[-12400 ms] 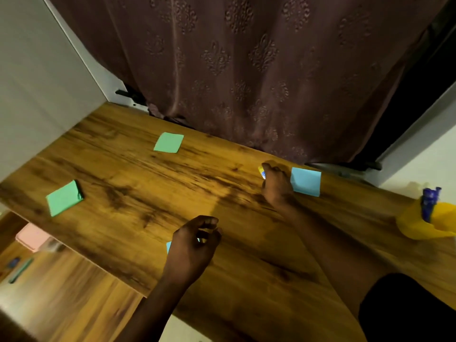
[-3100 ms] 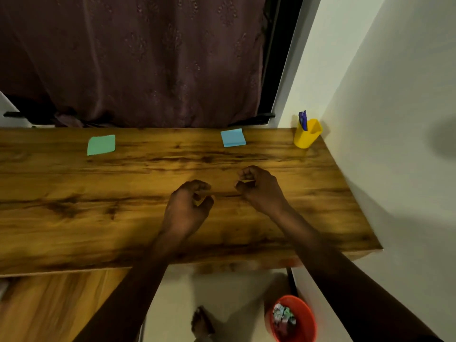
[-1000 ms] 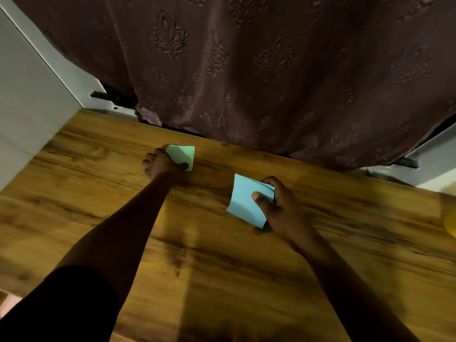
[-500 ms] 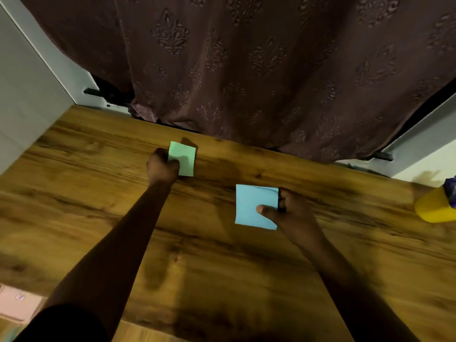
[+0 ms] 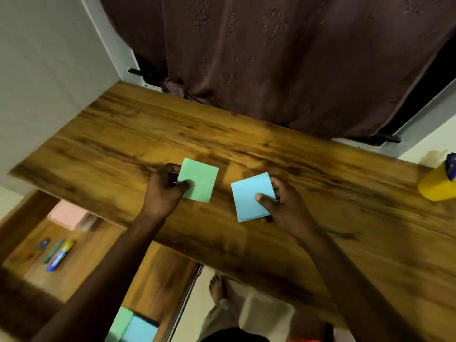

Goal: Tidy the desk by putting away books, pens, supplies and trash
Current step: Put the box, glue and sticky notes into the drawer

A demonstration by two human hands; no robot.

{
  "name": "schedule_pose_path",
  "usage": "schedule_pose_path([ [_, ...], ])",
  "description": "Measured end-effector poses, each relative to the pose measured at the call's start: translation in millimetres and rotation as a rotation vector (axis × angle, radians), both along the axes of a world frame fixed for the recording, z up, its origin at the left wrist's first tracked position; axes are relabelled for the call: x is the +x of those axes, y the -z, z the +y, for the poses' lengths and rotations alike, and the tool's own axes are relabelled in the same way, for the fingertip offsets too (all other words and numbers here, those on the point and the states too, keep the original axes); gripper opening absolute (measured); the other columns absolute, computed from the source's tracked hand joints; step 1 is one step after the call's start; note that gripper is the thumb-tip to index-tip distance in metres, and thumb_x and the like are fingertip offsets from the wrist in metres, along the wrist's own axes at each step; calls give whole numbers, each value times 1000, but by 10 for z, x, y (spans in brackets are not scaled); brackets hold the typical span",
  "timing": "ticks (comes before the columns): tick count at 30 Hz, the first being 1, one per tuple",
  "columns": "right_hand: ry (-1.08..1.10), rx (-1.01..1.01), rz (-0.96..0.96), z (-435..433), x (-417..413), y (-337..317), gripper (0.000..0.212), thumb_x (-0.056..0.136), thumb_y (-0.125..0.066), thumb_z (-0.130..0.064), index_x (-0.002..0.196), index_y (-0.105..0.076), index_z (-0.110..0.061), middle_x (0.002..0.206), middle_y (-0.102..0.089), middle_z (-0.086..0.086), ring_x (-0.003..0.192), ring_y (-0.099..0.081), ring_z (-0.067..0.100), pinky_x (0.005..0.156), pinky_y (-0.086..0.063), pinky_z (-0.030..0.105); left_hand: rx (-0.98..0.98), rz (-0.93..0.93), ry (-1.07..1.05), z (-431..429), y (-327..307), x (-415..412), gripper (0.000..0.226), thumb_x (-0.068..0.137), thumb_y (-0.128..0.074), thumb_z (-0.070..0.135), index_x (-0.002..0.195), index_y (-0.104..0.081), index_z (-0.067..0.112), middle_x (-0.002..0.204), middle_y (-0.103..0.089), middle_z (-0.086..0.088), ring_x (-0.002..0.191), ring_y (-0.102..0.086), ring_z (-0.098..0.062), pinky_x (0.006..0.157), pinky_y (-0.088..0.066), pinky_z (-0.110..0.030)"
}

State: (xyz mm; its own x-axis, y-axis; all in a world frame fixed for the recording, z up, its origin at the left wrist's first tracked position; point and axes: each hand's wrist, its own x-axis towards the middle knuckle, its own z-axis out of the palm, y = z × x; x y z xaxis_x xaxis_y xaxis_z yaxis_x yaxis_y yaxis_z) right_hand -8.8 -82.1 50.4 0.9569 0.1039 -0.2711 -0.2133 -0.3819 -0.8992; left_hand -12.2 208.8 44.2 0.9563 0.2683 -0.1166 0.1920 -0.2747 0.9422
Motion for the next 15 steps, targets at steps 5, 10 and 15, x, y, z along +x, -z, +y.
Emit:
schedule_pose_path([
  [5, -52, 83, 1, 180, -445, 188, 49, 83, -84, -28, 126, -59, -23, 114, -72, 2, 94, -74, 17, 59, -60, 26, 2, -13, 18, 56, -193, -751, 22, 83, -64, 24, 103, -70, 17, 102, -77, -9, 92, -75, -28, 82, -59, -60],
  [10, -187, 156, 80, 486, -850, 271, 49, 85, -79, -6, 128, -61, -19, 112, -75, 7, 93, -76, 19, 75, -65, 40, 102, 2, -46, 368, -135, -1395, 19, 86, -62, 29, 100, -70, 18, 97, -76, -12, 91, -72, -39, 83, -55, -64],
  [15, -350, 100, 103, 904, -1150, 308, 39, 87, -73, 2, 123, -64, -8, 101, -76, 12, 74, -75, 11, 55, -56, 21, 297, 23, -95, 801, 32, -1887, 7, 94, -64, 10, 97, -68, 14, 95, -75, -8, 86, -72, -21, 75, -59, -47],
])
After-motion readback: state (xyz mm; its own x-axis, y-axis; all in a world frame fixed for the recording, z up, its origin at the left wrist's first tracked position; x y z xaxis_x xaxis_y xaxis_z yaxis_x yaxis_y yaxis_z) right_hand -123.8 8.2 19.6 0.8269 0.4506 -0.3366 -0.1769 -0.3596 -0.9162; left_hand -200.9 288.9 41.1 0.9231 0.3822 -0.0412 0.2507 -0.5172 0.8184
